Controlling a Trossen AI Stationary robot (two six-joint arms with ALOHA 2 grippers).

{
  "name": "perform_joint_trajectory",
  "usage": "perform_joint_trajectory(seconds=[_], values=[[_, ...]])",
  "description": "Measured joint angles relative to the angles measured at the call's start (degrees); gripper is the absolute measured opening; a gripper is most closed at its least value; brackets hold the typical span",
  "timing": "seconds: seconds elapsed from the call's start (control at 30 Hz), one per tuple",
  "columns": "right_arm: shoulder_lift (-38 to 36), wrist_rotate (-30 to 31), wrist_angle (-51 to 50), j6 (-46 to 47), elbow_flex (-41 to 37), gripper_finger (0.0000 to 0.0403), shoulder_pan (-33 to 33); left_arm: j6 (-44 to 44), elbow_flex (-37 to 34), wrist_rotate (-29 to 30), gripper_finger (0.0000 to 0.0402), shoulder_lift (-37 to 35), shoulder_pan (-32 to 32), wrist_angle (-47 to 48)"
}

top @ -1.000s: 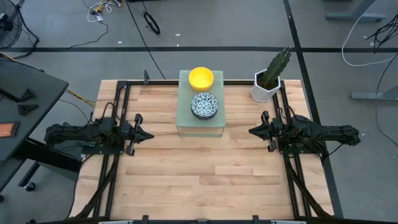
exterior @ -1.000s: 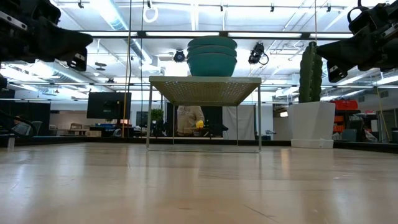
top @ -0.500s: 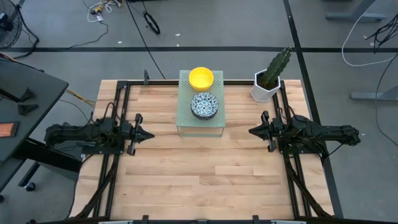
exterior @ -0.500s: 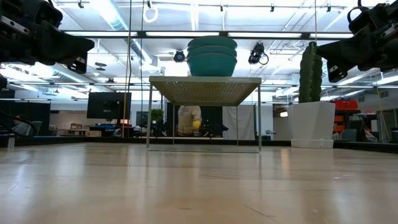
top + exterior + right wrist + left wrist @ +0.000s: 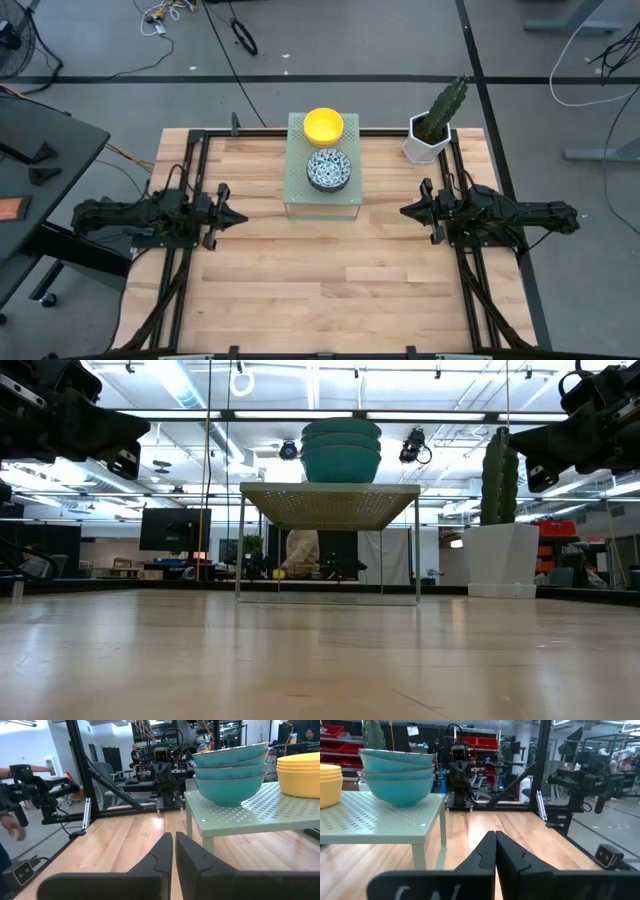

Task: Pick & Place Mini bowls
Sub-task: Return to Home Position

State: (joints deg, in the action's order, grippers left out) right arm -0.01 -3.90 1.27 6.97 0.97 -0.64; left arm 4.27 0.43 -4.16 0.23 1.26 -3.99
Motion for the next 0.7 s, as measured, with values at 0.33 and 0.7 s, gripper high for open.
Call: perform_joint_trajectory(seconds=[0.33, 0.7], values=[[0.0, 0.0, 0.0, 0.0, 0.0, 0.0027, 0.0, 0.0, 0.0, 0.1, 0.0005, 0.0, 0.0, -0.3], [0.0, 0.0, 0.0, 0.0, 0.0, 0.0027, 0.0, 0.0, 0.0, 0.3, 0.0005, 0.0, 0.0, -0.6]])
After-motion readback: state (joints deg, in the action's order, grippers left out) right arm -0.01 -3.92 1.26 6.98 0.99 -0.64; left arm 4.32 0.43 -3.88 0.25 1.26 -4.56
